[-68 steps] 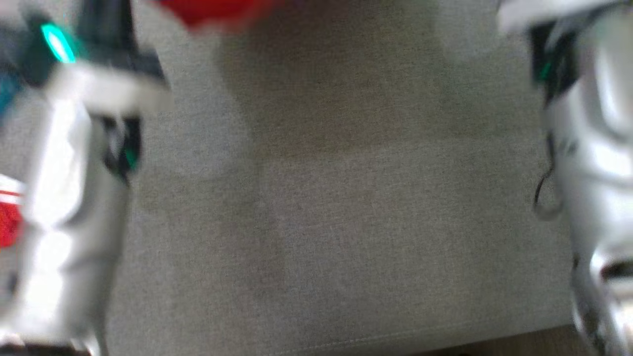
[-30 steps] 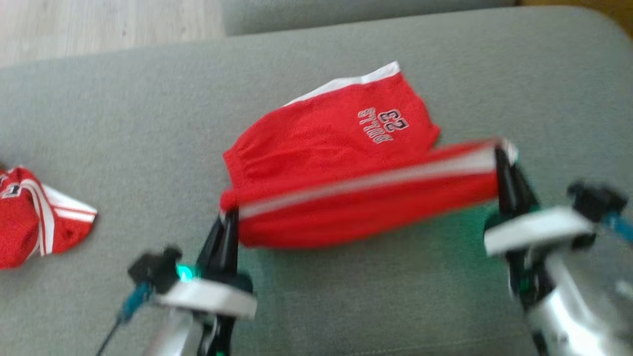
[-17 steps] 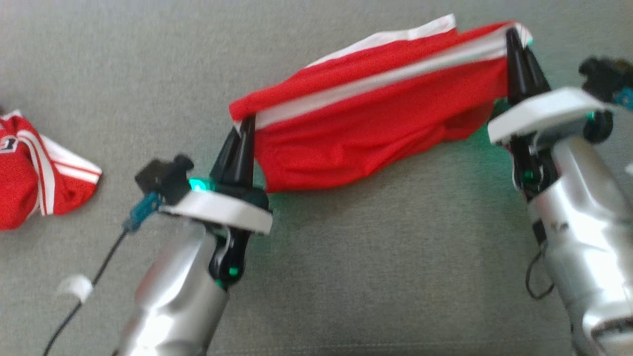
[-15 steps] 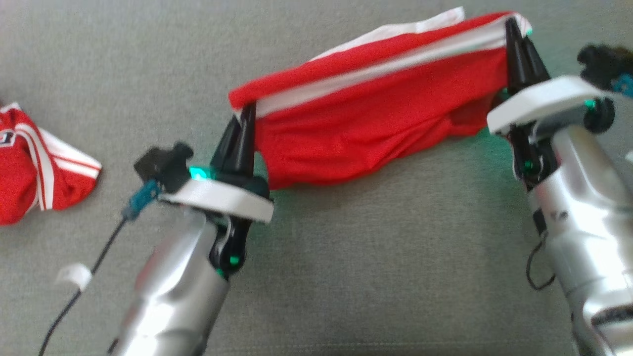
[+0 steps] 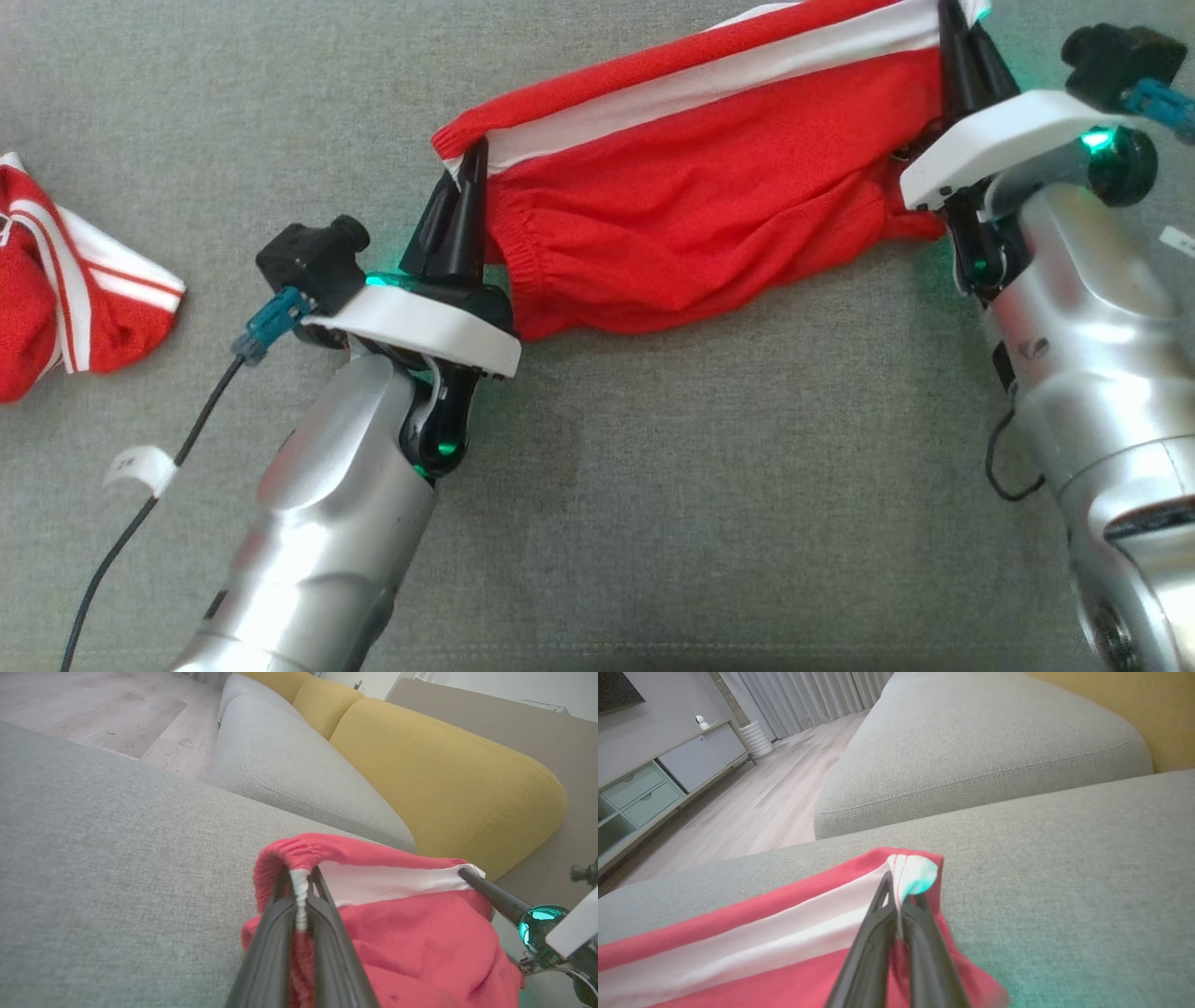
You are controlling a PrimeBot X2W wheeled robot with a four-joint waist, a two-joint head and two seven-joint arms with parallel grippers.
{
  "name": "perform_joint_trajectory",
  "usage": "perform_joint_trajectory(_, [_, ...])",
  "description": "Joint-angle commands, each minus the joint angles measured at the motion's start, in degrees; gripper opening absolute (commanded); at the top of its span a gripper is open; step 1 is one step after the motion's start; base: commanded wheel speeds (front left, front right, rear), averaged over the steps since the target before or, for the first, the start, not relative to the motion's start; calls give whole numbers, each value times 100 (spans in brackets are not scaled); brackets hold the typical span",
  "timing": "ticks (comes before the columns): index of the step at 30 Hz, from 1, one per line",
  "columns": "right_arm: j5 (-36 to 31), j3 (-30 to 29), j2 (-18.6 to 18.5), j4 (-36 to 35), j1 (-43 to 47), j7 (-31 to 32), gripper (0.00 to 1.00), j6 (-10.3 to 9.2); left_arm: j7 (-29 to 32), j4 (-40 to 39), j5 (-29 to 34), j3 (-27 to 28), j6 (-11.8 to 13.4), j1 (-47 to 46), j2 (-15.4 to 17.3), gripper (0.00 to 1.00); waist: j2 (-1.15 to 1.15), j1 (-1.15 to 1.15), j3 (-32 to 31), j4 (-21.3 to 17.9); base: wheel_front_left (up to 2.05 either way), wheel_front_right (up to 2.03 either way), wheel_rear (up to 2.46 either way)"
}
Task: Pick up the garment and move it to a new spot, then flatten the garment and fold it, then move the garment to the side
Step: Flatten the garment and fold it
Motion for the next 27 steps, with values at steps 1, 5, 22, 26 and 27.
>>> perform_joint_trajectory(1, [-76, 23, 101, -71, -163, -69, 4, -11, -53, -91, -67, 124, 9, -209, 53, 0, 0, 0, -1, -1, 0, 0, 0])
perform_joint_trajectory(5, [-196, -83, 103, 2, -247, -81, 72, -11, -53, -41, -52, 113, 9, -215, 48, 53, 0, 0, -3, 6, 0, 0, 0])
perform_joint_trajectory(22, [-1420, -480, -54, -20, 644, -85, 100, -11, -53, -51, 525, 673, 9, 697, 31, 100, 0, 0, -439, 141, 0, 0, 0])
perform_joint_trajectory(26, [-1675, -622, -65, 403, 771, -85, 100, -11, -53, -141, 686, 778, 9, 939, 28, 100, 0, 0, -497, 215, 0, 0, 0])
perform_joint_trajectory(27, [-1731, -672, -65, 528, 776, -85, 100, -11, -53, -154, 709, 814, 9, 983, 27, 100, 0, 0, -502, 238, 0, 0, 0])
